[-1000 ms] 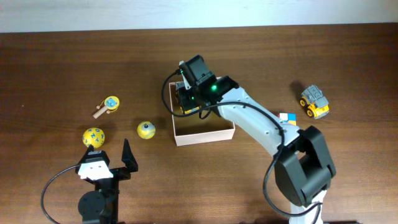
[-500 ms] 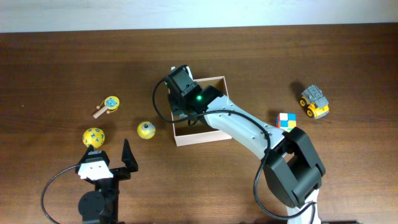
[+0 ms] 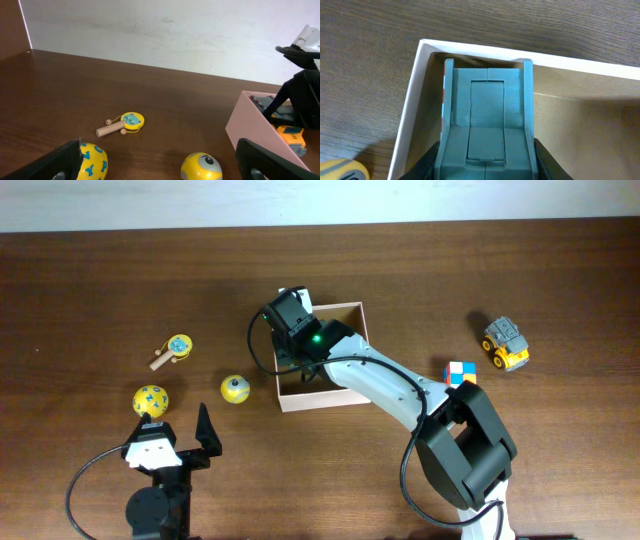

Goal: Pack container
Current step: 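Lower the truck into the box's left side and open the gripper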

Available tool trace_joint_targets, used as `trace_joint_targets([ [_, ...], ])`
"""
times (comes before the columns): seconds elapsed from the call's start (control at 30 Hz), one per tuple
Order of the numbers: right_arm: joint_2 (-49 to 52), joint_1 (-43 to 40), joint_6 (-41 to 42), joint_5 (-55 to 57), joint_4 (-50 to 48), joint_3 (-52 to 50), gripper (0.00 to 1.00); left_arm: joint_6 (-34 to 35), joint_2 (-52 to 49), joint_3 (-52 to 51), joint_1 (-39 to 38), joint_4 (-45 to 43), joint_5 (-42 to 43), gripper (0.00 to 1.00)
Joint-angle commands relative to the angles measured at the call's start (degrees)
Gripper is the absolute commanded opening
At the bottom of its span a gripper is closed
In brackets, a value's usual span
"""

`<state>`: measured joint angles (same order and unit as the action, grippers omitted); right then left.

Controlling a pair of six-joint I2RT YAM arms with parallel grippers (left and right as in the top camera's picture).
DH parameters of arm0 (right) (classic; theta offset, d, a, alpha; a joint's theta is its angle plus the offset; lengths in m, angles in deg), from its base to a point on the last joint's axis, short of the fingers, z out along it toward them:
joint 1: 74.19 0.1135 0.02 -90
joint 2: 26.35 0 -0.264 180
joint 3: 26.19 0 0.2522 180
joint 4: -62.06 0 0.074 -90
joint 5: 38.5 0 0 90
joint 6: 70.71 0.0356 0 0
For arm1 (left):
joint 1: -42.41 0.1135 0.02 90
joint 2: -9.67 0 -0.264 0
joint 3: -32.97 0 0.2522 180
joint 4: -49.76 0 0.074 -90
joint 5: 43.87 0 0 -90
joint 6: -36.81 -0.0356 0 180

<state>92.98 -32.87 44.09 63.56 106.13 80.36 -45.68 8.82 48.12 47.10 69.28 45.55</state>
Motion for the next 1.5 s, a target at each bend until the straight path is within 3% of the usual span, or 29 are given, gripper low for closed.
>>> trace_joint_targets([
  [0.0, 1.0, 0.4, 1.7, 1.6, -0.5, 1.2, 0.27, -0.9, 0.5, -0.4, 0.3, -0.2, 0.8, 0.99],
  [0.2, 1.1, 0.4, 1.9, 1.5, -0.7, 1.2, 0.27, -0.9, 0.5, -0.4, 0.3, -0.2, 0.8, 0.99],
  [0.37, 1.1, 0.4, 1.9, 1.5, -0.7, 1.2, 0.41, -0.9, 0.5, -0.4, 0.3, -0.2, 0.8, 0.99],
  [0.73, 1.1, 0.4, 1.8, 1.5, -0.7, 1.2, 0.55, -0.9, 0.5, -0.4, 0.3, -0.2, 0.8, 0.99],
  [1.47, -7.7, -0.1, -2.5, 3.8, 7.1, 2.8, 0.6, -0.9, 0.5, -0.4, 0.3, -0.2, 0.8, 0.99],
])
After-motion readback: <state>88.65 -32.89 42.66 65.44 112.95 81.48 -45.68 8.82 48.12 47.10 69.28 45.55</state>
